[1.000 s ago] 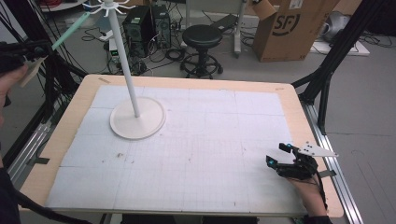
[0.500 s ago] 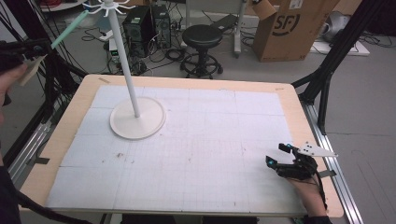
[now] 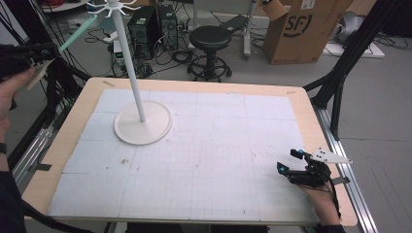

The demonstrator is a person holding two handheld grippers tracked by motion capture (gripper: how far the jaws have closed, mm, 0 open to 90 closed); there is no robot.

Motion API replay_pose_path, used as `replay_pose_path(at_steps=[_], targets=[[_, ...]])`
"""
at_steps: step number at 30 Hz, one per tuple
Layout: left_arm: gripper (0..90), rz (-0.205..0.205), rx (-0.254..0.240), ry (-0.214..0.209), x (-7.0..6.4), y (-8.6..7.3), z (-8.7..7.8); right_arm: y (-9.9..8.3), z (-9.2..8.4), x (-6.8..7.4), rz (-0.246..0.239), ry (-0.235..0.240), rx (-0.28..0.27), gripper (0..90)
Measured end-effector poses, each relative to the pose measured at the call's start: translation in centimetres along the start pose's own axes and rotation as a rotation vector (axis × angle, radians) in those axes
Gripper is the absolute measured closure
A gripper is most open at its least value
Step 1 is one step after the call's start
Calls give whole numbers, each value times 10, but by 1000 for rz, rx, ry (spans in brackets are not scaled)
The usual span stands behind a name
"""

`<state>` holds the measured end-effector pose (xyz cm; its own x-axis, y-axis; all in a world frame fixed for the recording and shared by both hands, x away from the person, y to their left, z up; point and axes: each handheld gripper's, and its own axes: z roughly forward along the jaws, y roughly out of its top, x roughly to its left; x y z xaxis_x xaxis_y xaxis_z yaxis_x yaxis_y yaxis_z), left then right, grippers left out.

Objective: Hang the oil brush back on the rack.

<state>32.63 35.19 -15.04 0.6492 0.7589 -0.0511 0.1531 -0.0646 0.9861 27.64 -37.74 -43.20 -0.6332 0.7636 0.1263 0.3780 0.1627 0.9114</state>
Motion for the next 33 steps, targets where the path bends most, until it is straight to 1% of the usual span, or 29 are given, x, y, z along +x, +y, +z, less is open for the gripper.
replay_pose_path(at_steps=[11, 15, 19, 21, 33], targets=[[822, -3, -32, -18, 1, 1, -7, 0, 1, 1, 2, 3, 6, 150], [822, -11, -58, -31, 2, 1, -9, -1, 1, 1, 3, 3, 7, 150], [823, -16, -45, -18, 5, 1, -8, -1, 1, 0, 1, 2, 7, 150], [823, -18, -46, -15, 6, 1, -8, -1, 1, 0, 1, 3, 6, 150], [823, -20, -36, -19, 9, 0, -6, -1, 0, 0, 4, 2, 7, 150]])
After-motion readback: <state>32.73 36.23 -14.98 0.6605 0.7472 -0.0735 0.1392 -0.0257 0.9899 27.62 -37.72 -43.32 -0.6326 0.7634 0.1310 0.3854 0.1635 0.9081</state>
